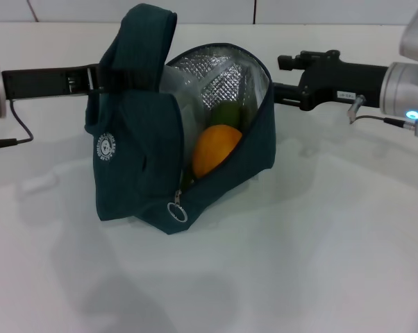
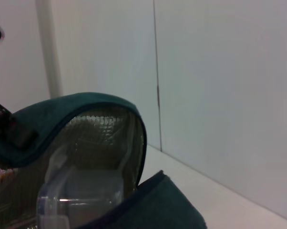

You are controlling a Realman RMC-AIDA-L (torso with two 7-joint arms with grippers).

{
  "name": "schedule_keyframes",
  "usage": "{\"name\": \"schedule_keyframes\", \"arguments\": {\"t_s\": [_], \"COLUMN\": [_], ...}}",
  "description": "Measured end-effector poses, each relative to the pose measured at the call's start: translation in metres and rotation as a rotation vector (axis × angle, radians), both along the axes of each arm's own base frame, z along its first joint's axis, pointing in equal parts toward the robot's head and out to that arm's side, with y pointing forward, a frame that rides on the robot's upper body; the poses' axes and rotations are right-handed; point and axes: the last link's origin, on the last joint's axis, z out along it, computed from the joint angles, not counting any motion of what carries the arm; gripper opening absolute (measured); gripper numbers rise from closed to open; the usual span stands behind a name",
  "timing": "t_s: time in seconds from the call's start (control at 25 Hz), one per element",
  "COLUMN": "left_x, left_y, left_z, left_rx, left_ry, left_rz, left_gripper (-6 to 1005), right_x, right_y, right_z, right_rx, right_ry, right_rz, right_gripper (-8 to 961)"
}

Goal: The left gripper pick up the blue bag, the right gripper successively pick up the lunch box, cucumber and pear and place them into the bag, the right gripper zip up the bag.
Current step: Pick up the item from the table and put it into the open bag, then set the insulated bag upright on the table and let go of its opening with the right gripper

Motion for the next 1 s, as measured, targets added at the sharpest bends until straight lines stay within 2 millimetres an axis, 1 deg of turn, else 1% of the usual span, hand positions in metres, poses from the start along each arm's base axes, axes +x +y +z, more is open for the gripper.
{"name": "schedule_keyframes", "arguments": {"t_s": [0.2, 0.48, 0.8, 1.0], "left_x": [0.001, 0.001, -0.001, 0.0], "left_y": [0.001, 0.0, -0.001, -0.001], "left_z": [0.0, -0.001, -0.002, -0.002], "left_rx": [0.0, -0.003, -0.005, -0.005], "left_ry": [0.0, 0.002, 0.0, 0.0], "left_rz": [-0.004, -0.007, 0.0, 0.0], "left_gripper": [40, 40, 40, 41], "right_x": [-0.005, -0.011, -0.008, -0.01], "right_y": [0.003, 0.008, 0.006, 0.003], "right_z": [-0.008, -0.011, -0.013, -0.018], "right_rx": [-0.02, -0.015, -0.025, -0.035], "right_ry": [-0.023, -0.034, -0.038, -0.044], "right_rz": [-0.017, -0.018, -0.027, -0.018], "right_gripper": [593, 594, 592, 585]}}
